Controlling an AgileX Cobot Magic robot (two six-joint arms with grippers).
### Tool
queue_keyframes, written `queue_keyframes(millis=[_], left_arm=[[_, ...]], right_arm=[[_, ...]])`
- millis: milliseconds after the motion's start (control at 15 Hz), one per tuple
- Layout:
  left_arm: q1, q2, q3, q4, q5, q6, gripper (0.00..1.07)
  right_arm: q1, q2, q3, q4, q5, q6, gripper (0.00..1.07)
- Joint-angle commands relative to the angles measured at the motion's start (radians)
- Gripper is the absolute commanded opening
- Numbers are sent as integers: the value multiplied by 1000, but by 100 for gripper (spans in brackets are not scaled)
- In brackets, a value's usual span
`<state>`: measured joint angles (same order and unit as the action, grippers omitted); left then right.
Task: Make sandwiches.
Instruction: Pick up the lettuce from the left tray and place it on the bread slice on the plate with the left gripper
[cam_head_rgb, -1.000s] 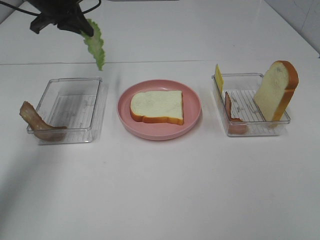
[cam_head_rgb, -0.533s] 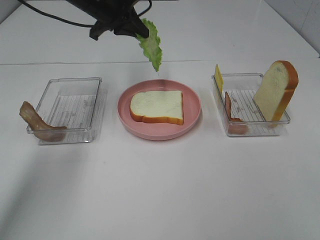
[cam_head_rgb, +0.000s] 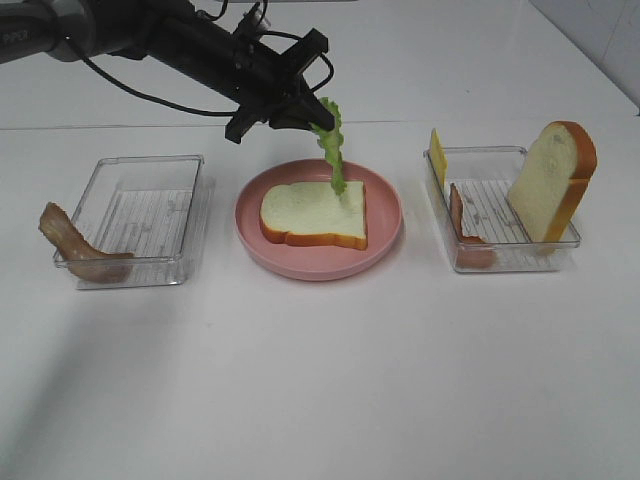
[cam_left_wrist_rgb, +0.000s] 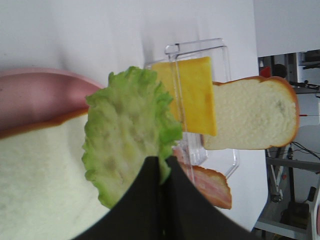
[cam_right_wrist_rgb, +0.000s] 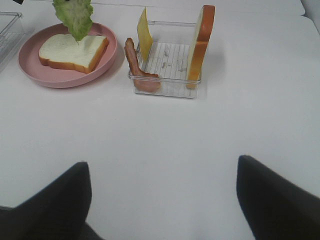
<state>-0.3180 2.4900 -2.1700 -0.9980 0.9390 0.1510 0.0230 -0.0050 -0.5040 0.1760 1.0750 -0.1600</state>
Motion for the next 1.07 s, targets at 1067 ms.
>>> queue_keyframes(millis=[1067], left_arm=[[-55, 36, -2, 368, 34, -46, 0]], right_arm=[[-4, -16, -1, 4, -9, -9, 76]])
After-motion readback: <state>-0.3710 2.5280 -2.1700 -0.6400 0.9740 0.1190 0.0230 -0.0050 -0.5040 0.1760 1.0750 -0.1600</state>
